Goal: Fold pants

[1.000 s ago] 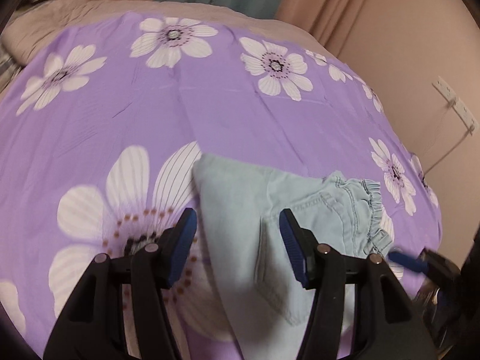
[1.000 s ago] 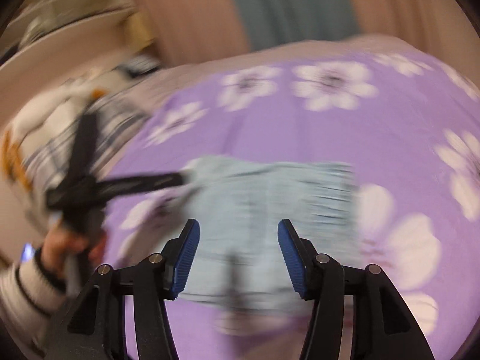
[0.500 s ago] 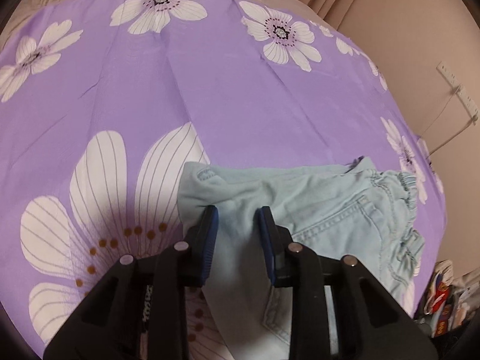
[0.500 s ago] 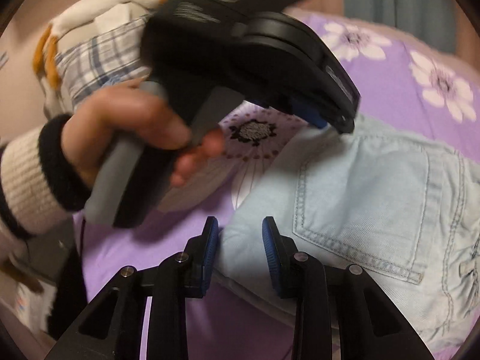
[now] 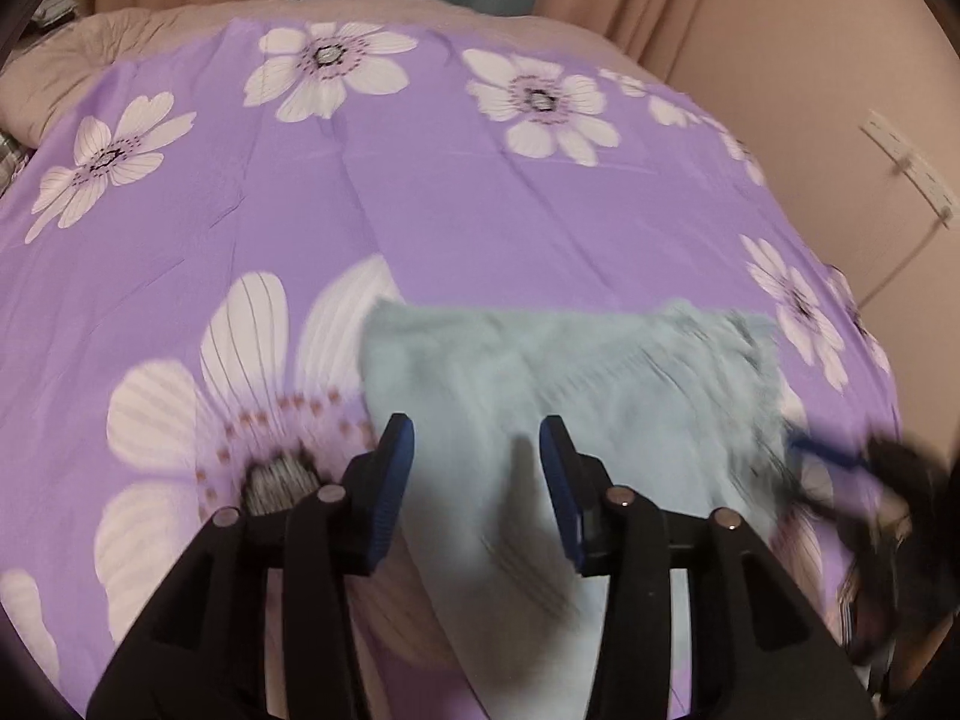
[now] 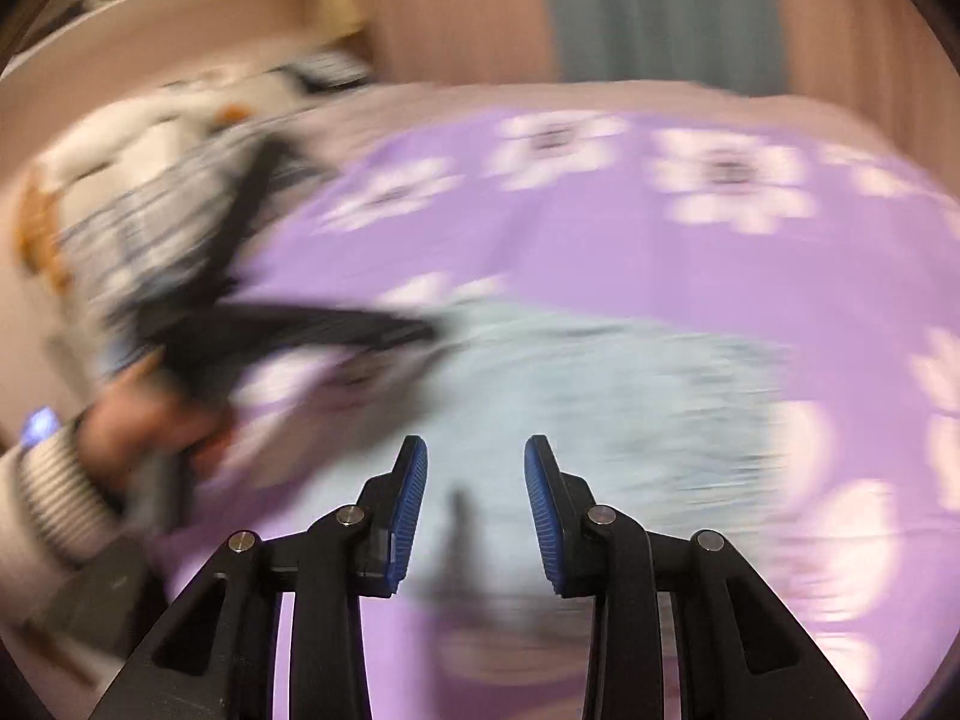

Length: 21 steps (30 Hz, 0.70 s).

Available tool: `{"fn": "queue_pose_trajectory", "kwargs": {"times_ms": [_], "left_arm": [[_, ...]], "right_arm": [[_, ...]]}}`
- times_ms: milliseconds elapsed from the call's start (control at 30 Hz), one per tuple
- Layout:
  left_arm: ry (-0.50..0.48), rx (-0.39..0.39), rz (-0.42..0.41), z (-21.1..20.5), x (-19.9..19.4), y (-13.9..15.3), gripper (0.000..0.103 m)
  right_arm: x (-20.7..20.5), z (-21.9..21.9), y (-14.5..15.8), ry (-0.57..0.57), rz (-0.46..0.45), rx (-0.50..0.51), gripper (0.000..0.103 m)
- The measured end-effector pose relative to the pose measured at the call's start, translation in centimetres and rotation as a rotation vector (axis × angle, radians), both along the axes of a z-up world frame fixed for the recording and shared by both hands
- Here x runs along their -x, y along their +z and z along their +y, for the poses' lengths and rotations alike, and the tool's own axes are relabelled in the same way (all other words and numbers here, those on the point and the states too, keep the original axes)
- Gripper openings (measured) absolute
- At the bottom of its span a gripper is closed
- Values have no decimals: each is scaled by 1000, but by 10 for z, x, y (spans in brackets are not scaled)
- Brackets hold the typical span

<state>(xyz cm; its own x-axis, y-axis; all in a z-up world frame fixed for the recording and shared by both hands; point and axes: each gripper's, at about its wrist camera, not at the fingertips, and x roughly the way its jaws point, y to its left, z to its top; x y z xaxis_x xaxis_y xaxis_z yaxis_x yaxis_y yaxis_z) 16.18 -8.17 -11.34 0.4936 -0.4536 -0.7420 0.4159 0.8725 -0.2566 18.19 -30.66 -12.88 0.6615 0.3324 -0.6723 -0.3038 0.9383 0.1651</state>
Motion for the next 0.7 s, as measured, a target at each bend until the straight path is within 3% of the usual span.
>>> {"fn": "queue_pose_trajectory", "kwargs": {"times_ms": [133,233,300,433,600,700], "left_arm": [[-28,-25,15,-9,27,-11,43],[-52,-102,43,-23,37,-30,42],[-47,-124,37,-25,41,-35,42],[-34,-112,53,-21,47,-30,43],[-34,-107,53,-16,67,-29,43],[-32,-102,53,-16,74,-34,43]], "right_arm": [[-11,-29,-5,-136,-6,82,34],[-18,-41,-26,-190,69,121,34],[-25,-50,-41,-203,143,87,34],[-18,-55,-36,-223,157,-15,35],[17,-51,-22,-189,77,29,35],[17,-51,-40,-170,139,32,35]]}}
